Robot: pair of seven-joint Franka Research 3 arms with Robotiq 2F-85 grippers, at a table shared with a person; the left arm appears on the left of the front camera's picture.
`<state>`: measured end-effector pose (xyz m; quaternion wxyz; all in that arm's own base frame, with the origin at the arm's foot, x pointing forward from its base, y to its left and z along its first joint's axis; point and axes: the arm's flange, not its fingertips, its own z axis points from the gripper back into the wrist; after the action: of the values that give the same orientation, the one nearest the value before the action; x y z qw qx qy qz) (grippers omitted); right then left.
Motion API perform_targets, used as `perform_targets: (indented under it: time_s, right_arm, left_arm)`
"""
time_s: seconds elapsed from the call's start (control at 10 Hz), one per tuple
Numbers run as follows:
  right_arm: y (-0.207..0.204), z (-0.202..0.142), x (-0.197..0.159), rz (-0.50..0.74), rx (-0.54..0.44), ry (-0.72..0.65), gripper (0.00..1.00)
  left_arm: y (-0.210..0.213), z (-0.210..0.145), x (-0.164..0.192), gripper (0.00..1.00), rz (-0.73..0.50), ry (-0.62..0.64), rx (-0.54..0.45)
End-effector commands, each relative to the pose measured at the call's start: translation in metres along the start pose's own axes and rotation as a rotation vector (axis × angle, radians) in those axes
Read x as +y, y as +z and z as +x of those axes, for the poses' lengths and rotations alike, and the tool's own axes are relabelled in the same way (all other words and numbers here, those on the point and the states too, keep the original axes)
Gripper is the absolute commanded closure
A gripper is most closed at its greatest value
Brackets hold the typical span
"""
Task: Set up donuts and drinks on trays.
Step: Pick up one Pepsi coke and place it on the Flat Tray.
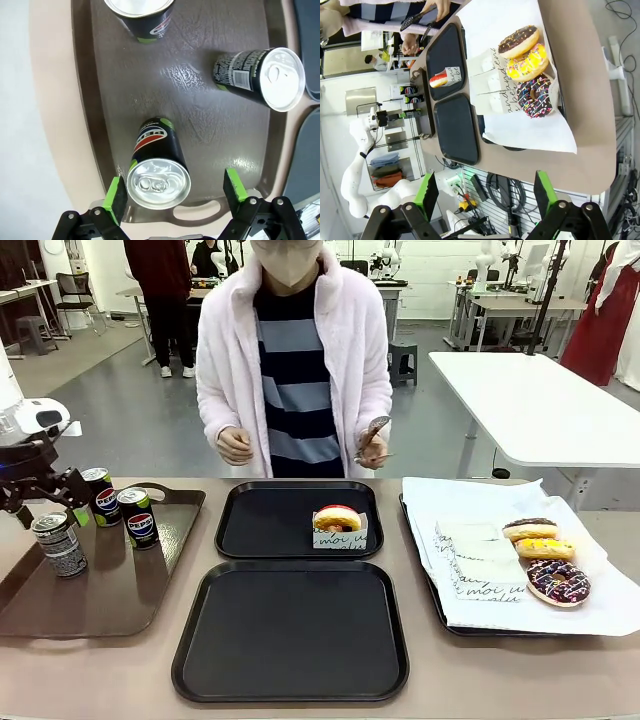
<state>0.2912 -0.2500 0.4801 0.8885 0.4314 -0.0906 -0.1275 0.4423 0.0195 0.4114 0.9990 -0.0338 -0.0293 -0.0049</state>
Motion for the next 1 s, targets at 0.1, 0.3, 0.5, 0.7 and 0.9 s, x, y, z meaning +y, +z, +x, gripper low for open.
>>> perform_targets:
  time_s: [0.1,0.3,0.5,0.7,0.9]
  right_arm:
    - [0.000,-0.001,0.001,0.003,0.006,0.000,0.00]
    - [0.000,-0.001,0.001,0.003,0.006,0.000,0.00]
    - [0.000,-0.001,0.001,0.003,0.006,0.000,0.00]
    - [0.000,-0.001,0.001,0.003,0.006,0.000,0.00]
    - [0.000,-0.001,0.001,0.003,0.006,0.000,0.00]
  left_arm:
    - [-0.021,0.002,-0.005,0.00,0.077,0.024,0.006]
    - [-0.029,0.003,-0.003,0.00,0.089,0.041,0.028]
    - [-0.034,0.004,0.000,0.00,0.096,0.052,0.038]
    - [-0.037,0.005,0.001,0.00,0.099,0.045,0.042]
    - [-0.036,0.006,0.005,0.00,0.107,0.043,0.030]
